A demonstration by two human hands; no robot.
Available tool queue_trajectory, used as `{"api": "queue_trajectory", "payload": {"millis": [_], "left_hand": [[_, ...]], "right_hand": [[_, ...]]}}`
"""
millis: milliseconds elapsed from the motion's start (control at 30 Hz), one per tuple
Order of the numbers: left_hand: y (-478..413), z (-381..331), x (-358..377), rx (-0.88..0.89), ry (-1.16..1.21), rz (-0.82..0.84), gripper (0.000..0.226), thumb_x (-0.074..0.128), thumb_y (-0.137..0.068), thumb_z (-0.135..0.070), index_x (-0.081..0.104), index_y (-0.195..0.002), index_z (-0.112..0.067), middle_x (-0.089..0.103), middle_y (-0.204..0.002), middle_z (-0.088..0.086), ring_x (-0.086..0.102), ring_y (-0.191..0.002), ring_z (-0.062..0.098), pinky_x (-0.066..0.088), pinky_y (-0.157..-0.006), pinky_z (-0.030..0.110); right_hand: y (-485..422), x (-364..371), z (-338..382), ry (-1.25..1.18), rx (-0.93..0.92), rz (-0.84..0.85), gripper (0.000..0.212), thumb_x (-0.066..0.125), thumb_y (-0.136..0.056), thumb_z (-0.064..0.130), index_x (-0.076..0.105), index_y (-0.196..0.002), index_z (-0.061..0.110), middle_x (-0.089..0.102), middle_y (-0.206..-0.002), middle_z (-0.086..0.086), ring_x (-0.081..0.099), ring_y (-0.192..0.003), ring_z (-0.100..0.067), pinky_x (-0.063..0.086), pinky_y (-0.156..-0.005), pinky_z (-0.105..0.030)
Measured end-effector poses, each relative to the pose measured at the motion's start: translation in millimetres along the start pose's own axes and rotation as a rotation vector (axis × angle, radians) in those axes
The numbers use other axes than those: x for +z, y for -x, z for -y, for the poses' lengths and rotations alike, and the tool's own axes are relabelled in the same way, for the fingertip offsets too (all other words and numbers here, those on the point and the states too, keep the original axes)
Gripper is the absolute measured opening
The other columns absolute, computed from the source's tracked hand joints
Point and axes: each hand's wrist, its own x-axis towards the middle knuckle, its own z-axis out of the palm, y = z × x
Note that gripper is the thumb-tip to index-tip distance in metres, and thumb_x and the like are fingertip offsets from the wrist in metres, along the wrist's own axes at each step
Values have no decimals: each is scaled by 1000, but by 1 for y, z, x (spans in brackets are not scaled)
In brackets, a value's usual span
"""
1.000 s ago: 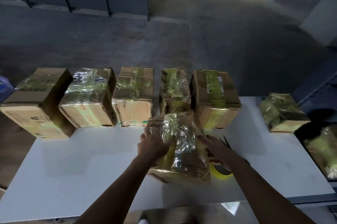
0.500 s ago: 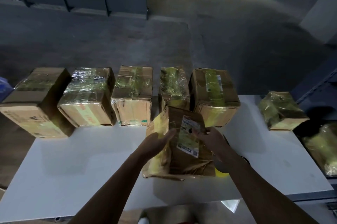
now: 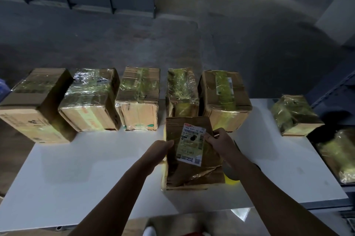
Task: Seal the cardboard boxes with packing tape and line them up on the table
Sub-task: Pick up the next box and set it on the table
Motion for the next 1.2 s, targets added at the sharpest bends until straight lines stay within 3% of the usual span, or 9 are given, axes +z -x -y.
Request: {"api": "queue_trajectory", "payload": {"millis": [133,267,367,533,767,900,1067,1200], "left_hand": [[-3,-14,16,80,-198,-311,23,46,-91,-20,55,-106,-5,66,-100,9,65,-89,22,57,-78,38],[-7,-16,25,73,-244,-345,44,56,-87,-37,48,-119,-8,66,-103,4,67,-89,21,59,-77,40],[-10,-21,33,75,-277,-352,70,70,-78,-53,40,-124,-10,64,-110,3,66,-95,21,58,-80,39],[-16,-25,37,20,-328,-432,92,76,-64,-62,34,-128,-10,61,-114,6,63,-98,24,57,-81,41],[-15,-27,46,7,-481,-546,98,68,-73,-63,27,-140,-6,44,-131,12,48,-118,28,48,-88,42],[-10,-22,57,203,-586,-663,88,64,-80,-54,24,-144,-8,38,-138,12,41,-125,30,46,-96,48],[-12,-19,69,660,-907,-799,45,73,-79,-20,56,-118,-7,52,-126,20,50,-117,39,50,-89,51],[-14,-25,99,767,-858,-731,31,68,-79,-9,59,-109,-6,56,-111,17,48,-101,29,52,-77,43]], "right_hand": [[-3,-3,4,-36,37,46,36,60,-92,38,50,-108,6,61,-91,-6,60,-74,-16,44,-54,-25],[-6,-9,-5,-173,90,82,31,57,-94,35,56,-109,8,68,-101,-13,67,-89,-28,54,-78,-44],[-4,-11,-9,-222,72,107,26,57,-96,32,55,-108,9,67,-95,-12,66,-78,-24,54,-72,-40],[-2,-16,-11,-181,37,147,24,55,-96,33,56,-105,11,61,-78,-5,58,-64,-17,52,-62,-32],[-10,-37,-27,-214,87,259,25,50,-98,34,64,-102,14,62,-87,-6,57,-67,-16,46,-61,-28],[-12,-47,-43,-174,131,236,27,51,-97,31,65,-106,10,64,-92,-6,58,-67,-15,48,-63,-26],[-19,-60,-71,-70,192,239,23,49,-98,27,63,-105,9,64,-90,-6,60,-68,-16,48,-59,-24],[-27,-74,-100,106,131,166,18,52,-92,12,58,-77,5,57,-71,-13,57,-63,-25,40,-54,-25]]}}
